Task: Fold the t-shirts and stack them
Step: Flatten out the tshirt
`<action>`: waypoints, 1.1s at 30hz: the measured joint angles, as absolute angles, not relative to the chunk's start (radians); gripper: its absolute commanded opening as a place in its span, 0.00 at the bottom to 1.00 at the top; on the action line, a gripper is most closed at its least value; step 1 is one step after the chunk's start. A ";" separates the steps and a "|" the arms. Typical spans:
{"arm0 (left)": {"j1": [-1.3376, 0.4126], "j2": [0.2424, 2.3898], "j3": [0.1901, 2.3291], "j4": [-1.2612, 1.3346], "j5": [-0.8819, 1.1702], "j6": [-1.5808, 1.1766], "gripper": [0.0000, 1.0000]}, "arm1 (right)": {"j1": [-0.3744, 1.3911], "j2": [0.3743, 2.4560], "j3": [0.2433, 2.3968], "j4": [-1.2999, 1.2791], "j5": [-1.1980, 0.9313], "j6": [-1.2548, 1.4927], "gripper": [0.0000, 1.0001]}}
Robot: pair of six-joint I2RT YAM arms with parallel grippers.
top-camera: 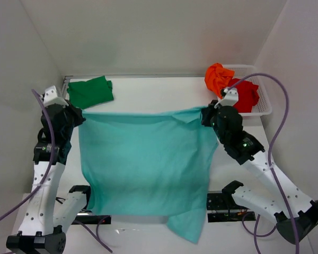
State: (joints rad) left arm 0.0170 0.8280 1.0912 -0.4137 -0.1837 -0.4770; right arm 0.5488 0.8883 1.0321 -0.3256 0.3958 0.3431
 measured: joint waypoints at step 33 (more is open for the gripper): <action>0.030 1.554 1.288 -0.242 -0.199 -0.498 0.00 | 0.337 1.440 1.098 -0.170 0.341 0.575 0.00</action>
